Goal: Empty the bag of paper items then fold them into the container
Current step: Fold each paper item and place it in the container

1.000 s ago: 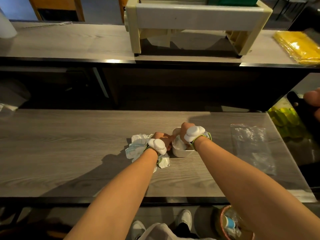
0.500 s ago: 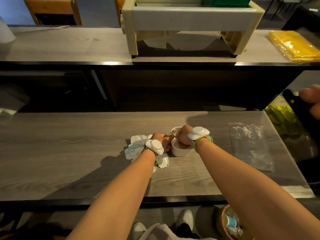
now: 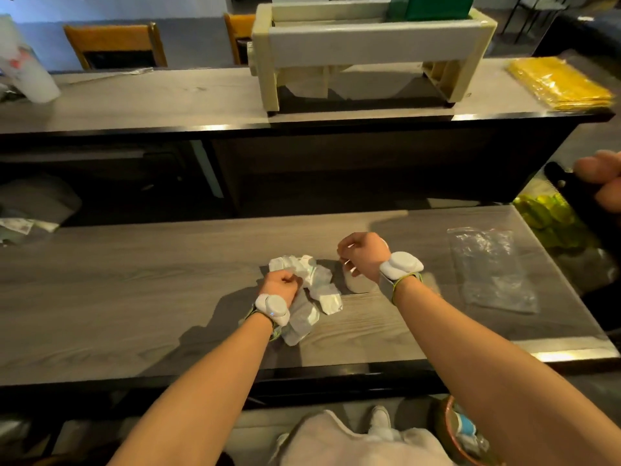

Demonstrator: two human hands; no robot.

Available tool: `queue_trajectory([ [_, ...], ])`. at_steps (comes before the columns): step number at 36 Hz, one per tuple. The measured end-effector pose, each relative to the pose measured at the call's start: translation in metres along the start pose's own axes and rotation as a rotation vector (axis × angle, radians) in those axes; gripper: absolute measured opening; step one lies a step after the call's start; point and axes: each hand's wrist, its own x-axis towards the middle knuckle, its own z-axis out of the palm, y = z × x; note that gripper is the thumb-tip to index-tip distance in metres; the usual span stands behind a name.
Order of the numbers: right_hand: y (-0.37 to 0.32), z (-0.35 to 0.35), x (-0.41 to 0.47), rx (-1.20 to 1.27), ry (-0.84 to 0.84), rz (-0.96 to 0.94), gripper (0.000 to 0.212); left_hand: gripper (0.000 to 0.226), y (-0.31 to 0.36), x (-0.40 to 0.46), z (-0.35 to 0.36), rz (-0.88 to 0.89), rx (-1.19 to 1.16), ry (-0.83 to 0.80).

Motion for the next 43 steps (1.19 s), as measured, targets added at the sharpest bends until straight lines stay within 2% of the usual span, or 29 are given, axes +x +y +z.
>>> queue_trajectory([
  [3,-0.004,0.015,-0.01,0.054,-0.027,-0.031,0.007,0.008,-0.011,-0.019,-0.015,0.017,0.063,0.035],
  [7,0.001,0.043,-0.022,0.052,-0.082,-0.08,0.005,0.022,-0.03,-0.031,-0.019,-0.026,0.089,-0.028],
  [8,0.004,0.051,-0.024,0.04,-0.094,-0.07,0.006,0.029,-0.035,-0.033,-0.02,-0.012,0.159,-0.048],
  [10,0.011,0.063,-0.029,0.008,-0.108,-0.04,0.007,0.04,-0.04,-0.036,-0.018,0.019,0.319,-0.096],
  [12,0.024,0.074,-0.032,-0.046,-0.126,0.002,0.009,0.044,-0.043,-0.041,-0.014,0.051,0.373,-0.165],
  [16,0.064,0.096,-0.028,-0.117,-0.152,0.139,0.015,0.037,-0.046,-0.046,-0.006,0.112,0.507,-0.216],
  [21,0.092,0.105,-0.037,-0.042,-0.189,0.312,0.02,0.052,-0.043,-0.043,-0.003,0.067,0.466,-0.249],
  [25,0.099,0.103,-0.046,0.069,-0.184,0.357,0.011,0.062,-0.043,-0.043,-0.007,0.024,0.475,-0.297],
  [30,0.103,0.097,-0.049,0.117,-0.224,0.317,0.005,0.05,-0.043,-0.046,-0.003,-0.016,0.463,-0.284],
  [35,0.107,0.098,-0.046,0.128,-0.249,0.296,0.015,0.038,-0.041,-0.056,0.003,0.022,0.547,-0.262],
  [40,0.116,0.093,-0.045,0.101,-0.314,0.247,0.025,0.048,-0.035,-0.057,0.009,-0.009,0.603,-0.226],
  [43,0.116,0.089,-0.042,0.191,-0.334,0.274,0.026,0.048,-0.03,-0.055,0.01,-0.05,0.692,-0.218],
])
